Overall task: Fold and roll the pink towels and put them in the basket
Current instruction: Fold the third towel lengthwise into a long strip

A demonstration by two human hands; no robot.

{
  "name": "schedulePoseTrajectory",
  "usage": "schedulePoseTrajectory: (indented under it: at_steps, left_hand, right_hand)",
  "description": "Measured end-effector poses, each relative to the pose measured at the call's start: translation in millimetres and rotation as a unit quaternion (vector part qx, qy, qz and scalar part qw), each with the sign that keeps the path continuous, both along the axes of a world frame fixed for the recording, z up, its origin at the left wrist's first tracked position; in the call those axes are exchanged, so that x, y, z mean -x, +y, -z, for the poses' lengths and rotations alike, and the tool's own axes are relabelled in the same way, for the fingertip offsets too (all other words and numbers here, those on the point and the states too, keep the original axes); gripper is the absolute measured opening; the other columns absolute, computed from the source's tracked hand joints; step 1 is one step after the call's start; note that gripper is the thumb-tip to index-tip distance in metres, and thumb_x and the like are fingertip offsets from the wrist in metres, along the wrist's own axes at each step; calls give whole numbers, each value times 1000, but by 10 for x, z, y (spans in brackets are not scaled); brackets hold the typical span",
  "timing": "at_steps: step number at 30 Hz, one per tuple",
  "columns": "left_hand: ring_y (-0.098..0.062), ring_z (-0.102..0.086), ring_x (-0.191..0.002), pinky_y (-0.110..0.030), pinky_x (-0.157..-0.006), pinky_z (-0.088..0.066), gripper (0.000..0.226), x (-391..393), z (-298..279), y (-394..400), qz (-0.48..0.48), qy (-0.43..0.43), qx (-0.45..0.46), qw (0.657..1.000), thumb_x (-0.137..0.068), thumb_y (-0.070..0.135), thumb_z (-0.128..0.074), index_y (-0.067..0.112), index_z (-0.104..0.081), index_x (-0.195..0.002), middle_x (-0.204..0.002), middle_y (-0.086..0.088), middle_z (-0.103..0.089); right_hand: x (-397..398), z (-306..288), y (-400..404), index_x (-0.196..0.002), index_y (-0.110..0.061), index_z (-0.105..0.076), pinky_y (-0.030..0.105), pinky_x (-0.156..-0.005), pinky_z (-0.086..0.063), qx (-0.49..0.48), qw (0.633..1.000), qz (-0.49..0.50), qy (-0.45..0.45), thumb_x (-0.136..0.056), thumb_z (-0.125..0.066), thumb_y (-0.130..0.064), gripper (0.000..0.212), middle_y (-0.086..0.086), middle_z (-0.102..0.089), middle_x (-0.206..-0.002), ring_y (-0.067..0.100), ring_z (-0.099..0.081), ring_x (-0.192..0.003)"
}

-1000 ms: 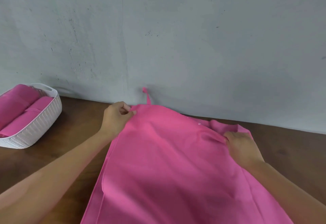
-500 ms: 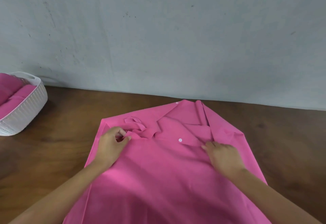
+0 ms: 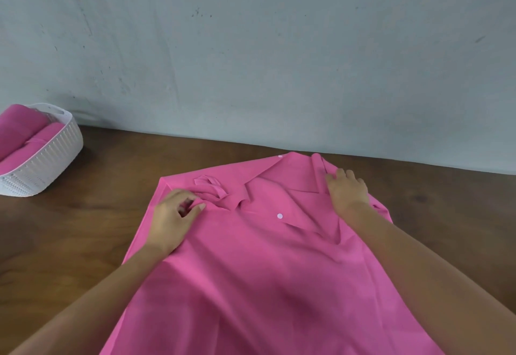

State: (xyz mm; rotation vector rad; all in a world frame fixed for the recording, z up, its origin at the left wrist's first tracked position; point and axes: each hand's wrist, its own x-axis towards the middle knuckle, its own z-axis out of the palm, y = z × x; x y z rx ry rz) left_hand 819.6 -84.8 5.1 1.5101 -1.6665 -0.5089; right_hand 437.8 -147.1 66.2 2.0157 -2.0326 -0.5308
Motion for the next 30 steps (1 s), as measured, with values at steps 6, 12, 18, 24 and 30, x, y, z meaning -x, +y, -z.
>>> schedulePoseTrajectory:
  at_steps: [6,12,18,24,30]
  left_hand:
    - [-7,-60,-82,-12,-69,-43,8,27,51,-7,7,-49,12,999,-86,15,-77,21,-72,-89,-97,8,-65]
    - [-18,-61,-78,-23,-68,-48,12,46,29,-10,-33,-36,11,999,-87,11,-76,19,-69,-82,-88,5,-65]
    - [-24,-62,-78,-35,-72,-51,11,65,22,-10,-51,-41,6,998,-87,11,-75,17,-68,-81,-86,1,-66]
    - [-18,-66,-80,-23,-77,-51,9,92,-29,-22,-88,31,-55,994,-86,13,-77,17,-70,-81,-83,2,-71]
    - [-19,-63,-74,-27,-74,-48,8,41,-118,-56,-97,84,-99,987,-86,14,-78,13,-72,-79,-80,-6,-73]
  right_hand:
    - [277,-91,91,-130,-10,-56,34,-87,-45,2,999,-22,29,-95,-45,-4,37,11,-48,-131,29,-48,-120]
    - [698,-245,265,-125,-12,-59,34,-85,-44,25,996,-20,80,-96,-45,-7,33,8,-49,-128,26,-49,-116]
    - [1156,-433,437,-125,-16,-57,33,-88,-44,35,996,-17,78,-92,-46,-8,36,2,-54,-123,23,-51,-117]
    - [1330,-400,591,-99,-9,-67,36,-75,-47,38,990,82,-113,-103,-40,-34,36,11,-66,-103,32,-60,-97]
    - [1400,-260,502,-86,-4,-62,37,-67,-51,84,967,116,-209,-95,-60,-12,12,13,-63,-86,36,-65,-83]
